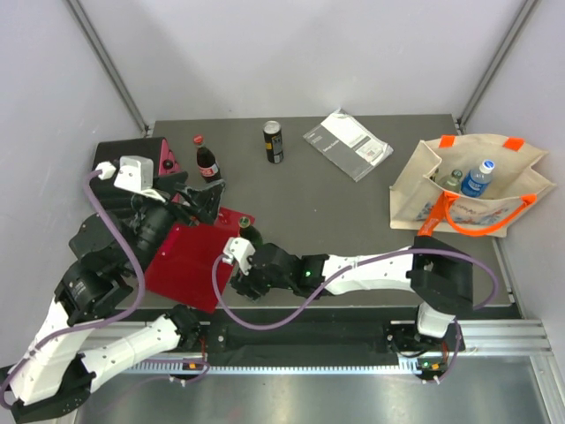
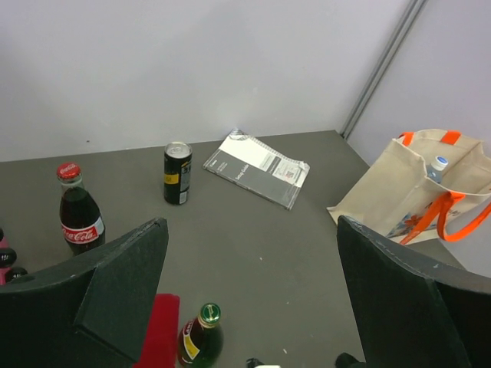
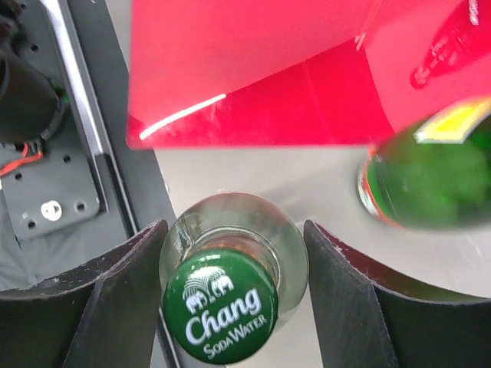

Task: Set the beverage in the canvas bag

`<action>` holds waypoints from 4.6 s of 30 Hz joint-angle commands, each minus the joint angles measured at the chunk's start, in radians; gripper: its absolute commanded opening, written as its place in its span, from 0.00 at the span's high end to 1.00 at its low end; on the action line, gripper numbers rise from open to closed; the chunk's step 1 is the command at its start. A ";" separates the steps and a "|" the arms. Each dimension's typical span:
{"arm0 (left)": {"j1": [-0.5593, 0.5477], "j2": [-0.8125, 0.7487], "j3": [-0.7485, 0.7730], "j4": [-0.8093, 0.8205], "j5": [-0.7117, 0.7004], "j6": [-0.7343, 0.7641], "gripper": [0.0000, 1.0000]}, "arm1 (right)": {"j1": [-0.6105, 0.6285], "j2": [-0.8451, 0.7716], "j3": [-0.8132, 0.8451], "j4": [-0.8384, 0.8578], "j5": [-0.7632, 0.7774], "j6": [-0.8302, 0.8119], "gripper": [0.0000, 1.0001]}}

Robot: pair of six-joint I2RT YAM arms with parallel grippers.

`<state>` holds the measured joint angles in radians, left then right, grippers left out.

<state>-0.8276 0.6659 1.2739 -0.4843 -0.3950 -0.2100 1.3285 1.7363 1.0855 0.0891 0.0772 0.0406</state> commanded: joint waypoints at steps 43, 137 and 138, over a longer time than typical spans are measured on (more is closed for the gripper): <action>-0.001 0.331 -0.145 0.090 0.266 0.166 0.03 | -0.831 -0.537 0.383 -0.695 0.191 0.113 1.00; -0.010 0.153 -0.404 0.302 0.153 0.170 0.05 | -1.789 -0.080 0.332 -0.242 0.133 0.094 0.99; -0.010 0.150 -0.404 0.302 0.153 0.170 0.05 | -1.789 -0.077 0.326 -0.239 0.134 0.097 0.98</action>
<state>-0.8333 0.8398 0.8730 -0.2314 -0.2298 -0.0448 -0.4503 1.6707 1.3933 -0.2687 0.2348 0.1020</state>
